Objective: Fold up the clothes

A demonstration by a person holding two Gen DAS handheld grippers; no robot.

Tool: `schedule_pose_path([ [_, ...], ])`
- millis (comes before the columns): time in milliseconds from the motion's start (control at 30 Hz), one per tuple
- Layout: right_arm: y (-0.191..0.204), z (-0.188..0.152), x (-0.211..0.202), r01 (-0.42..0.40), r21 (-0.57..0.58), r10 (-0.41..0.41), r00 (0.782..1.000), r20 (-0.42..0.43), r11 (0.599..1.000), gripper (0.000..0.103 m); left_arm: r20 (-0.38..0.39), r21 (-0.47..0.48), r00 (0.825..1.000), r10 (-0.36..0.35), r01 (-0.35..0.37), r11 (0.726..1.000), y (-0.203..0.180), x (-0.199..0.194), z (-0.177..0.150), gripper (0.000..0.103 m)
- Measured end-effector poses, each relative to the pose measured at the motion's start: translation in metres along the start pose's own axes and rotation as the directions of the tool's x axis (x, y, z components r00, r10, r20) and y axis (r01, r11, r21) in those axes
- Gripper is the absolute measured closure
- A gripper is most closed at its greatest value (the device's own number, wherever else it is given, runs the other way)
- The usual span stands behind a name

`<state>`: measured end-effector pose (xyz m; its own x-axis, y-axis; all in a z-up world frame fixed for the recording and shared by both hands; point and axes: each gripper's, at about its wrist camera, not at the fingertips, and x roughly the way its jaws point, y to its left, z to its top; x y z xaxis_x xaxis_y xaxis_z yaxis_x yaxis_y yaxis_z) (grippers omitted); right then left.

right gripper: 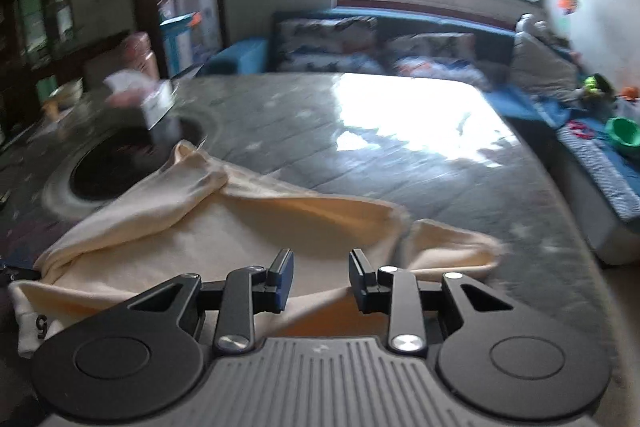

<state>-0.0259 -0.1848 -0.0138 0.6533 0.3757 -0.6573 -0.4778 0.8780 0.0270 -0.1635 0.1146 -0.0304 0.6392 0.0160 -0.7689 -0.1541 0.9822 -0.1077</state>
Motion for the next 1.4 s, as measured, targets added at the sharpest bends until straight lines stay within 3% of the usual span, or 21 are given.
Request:
schedule_pose_path([
  [133, 0.018, -0.005, 0.011, -0.018, -0.043, 0.015, 0.998, -0.054, 0.999, 0.068, 0.001, 0.025, 1.000, -0.005, 0.005, 1.000, 0.002, -0.004, 0.002, 0.081],
  [300, 0.011, -0.020, 0.004, 0.004, -0.029, -0.007, 0.996, -0.090, 1.000, 0.062, 0.052, 0.056, 0.999, -0.007, 0.004, 0.998, -0.004, -0.004, 0.017, 0.049],
  [400, 0.009, -0.022, -0.001, 0.014, -0.032, -0.017, 0.995, -0.095, 0.999, 0.062, 0.076, 0.093, 0.997, -0.025, 0.018, 0.996, -0.015, 0.003, 0.031, 0.045],
  [667, 0.010, -0.012, -0.005, 0.012, -0.025, -0.014, 0.998, -0.063, 1.000, 0.059, 0.105, 0.172, 0.993, -0.058, 0.040, 0.984, -0.042, 0.041, 0.062, 0.045],
  [1033, 0.012, 0.010, 0.020, -0.024, -0.021, 0.023, 0.999, -0.037, 0.999, 0.055, 0.060, 0.224, 0.994, -0.092, 0.076, 0.972, -0.079, 0.095, 0.090, 0.045],
  [1133, 0.011, 0.015, 0.027, -0.023, -0.030, 0.022, 0.999, -0.044, 0.999, 0.054, 0.065, 0.251, 0.995, -0.071, 0.053, 0.967, -0.085, 0.102, 0.093, 0.053],
  [1200, 0.010, 0.018, 0.031, -0.026, -0.033, 0.024, 0.999, -0.047, 0.999, 0.053, 0.073, 0.245, 0.995, -0.069, 0.050, 0.968, -0.083, 0.101, 0.095, 0.073],
  [1267, 0.008, 0.021, 0.036, -0.029, -0.032, 0.027, 0.998, -0.057, 0.999, 0.053, 0.081, 0.222, 0.995, -0.056, 0.036, 0.974, -0.075, 0.100, 0.098, 0.085],
  [1400, 0.000, 0.026, 0.050, 0.006, -0.028, -0.008, 0.998, -0.062, 1.000, 0.049, 0.115, 0.163, 0.993, 0.007, -0.026, 0.986, -0.052, 0.091, 0.101, 0.096],
])
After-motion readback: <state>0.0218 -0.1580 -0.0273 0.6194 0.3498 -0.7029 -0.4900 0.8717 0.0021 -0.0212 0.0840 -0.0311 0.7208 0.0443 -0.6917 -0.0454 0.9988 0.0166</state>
